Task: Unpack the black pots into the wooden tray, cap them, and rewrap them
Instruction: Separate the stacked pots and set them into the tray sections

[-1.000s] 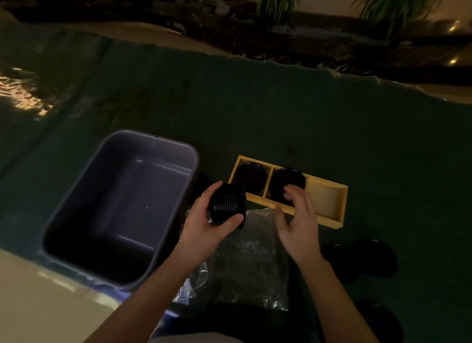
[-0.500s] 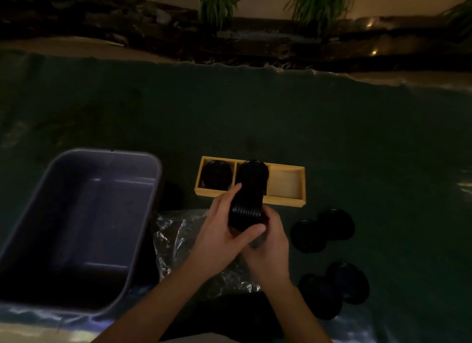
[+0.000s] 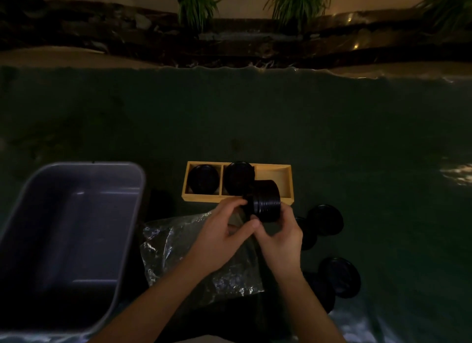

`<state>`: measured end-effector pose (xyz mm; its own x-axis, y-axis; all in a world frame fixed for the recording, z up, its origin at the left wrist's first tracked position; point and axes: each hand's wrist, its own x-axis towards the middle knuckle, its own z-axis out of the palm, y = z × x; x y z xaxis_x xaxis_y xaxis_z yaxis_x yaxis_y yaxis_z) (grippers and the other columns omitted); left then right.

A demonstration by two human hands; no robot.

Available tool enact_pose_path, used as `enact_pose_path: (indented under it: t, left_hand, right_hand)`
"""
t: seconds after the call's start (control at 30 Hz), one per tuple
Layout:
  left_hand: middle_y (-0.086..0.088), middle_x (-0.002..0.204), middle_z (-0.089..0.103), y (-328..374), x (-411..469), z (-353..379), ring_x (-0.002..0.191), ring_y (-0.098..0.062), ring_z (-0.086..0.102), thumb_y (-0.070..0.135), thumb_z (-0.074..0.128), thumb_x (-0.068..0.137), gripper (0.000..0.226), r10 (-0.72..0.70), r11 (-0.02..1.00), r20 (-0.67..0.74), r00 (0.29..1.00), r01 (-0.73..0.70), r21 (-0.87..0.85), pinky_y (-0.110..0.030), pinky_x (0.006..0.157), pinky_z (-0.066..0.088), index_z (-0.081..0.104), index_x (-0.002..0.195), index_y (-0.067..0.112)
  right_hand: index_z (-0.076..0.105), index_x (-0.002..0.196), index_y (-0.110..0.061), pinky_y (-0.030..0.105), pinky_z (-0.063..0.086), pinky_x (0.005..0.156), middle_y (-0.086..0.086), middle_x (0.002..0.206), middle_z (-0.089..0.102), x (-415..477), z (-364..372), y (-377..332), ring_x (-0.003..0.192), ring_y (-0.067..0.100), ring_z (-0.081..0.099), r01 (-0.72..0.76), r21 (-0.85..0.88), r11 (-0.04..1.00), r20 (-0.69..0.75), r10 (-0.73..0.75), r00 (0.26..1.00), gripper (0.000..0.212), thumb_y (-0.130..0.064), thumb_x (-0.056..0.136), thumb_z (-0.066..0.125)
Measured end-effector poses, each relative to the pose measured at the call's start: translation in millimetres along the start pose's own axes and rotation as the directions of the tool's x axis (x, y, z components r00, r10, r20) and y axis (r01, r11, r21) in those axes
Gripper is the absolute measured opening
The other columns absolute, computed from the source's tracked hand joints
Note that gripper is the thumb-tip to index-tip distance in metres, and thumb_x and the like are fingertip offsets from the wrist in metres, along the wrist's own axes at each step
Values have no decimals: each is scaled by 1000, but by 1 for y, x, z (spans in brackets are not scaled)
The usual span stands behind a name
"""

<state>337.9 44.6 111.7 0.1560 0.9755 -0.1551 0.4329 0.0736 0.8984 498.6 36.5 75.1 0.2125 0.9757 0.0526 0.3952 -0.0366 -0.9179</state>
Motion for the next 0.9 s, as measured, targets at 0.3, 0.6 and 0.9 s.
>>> enact_pose_path:
  t: [0.3,0.6,0.9]
  left_hand:
    - [14,126,67,-45,-21,-17,114,7,59,45,65,95,38,-164,951,44,985,146,272,-28,101,53,63,130,31]
    - [25,101,70,-62,-51,-25,100,11,64,28,69,97,20,-258,940,-68,964,267,213,-10,87,50,63,104,46]
    - [21,103,73,-63,-58,-19,99,10,66,30,68,97,18,-256,942,-48,966,260,213,-10,88,50,71,115,29]
  right_hand:
    - [59,125,-5,45,59,75,15,113,67,96,-14,39,90,37,70,115,-563,818,170,-21,985,51,-26,84,80]
    - [55,142,-15,49,42,111,12,144,54,119,7,79,133,35,49,333,-730,596,394,-30,919,51,-35,96,65]
    - [58,143,-17,57,30,116,15,153,47,99,-2,83,140,37,43,332,-686,647,369,-84,926,47,-25,98,63]
